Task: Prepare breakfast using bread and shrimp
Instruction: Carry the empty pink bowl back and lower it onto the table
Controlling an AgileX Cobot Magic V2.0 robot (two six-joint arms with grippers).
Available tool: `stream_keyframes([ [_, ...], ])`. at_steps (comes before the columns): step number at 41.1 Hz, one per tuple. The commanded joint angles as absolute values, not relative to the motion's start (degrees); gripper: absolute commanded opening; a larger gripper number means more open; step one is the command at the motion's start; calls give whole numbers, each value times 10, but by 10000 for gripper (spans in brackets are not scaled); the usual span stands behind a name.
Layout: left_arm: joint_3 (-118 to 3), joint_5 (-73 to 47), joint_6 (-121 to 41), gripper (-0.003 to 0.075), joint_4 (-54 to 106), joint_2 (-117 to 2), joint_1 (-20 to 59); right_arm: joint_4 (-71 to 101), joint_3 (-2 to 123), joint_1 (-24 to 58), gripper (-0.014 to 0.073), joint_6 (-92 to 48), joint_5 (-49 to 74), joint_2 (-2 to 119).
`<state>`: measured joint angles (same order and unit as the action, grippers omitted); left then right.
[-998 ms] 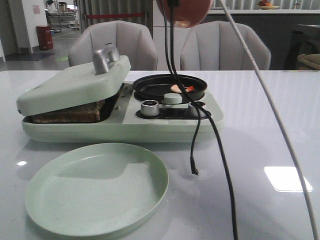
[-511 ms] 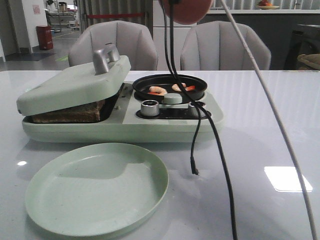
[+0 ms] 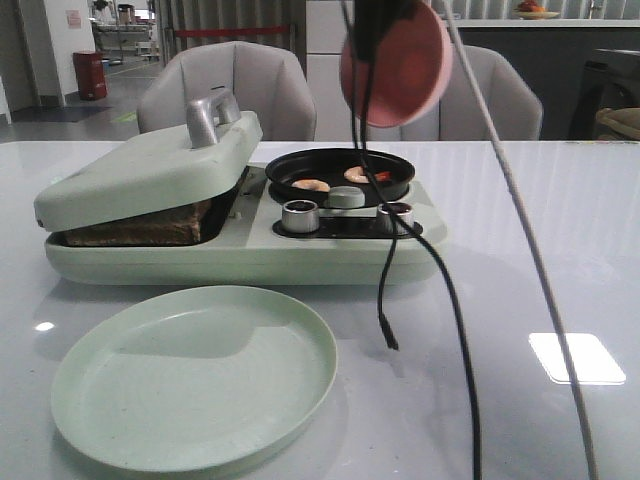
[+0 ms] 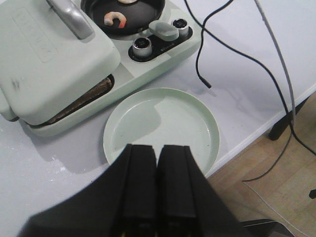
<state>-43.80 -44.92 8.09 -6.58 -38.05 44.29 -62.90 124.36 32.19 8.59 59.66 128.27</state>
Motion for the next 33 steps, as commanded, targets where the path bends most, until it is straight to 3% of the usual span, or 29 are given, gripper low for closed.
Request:
stream_keyframes([
  [1,-452,-405,86,104,-69,-380,448,-516,1262,270,24,76,625,1205],
  [17,-452,-405,86,104,-69,-380,448,-170,1162,91,24,21,650,1110],
  [33,-452,-405,86,104,-69,-380,448,12,879,-2,24,-57,490,991],
])
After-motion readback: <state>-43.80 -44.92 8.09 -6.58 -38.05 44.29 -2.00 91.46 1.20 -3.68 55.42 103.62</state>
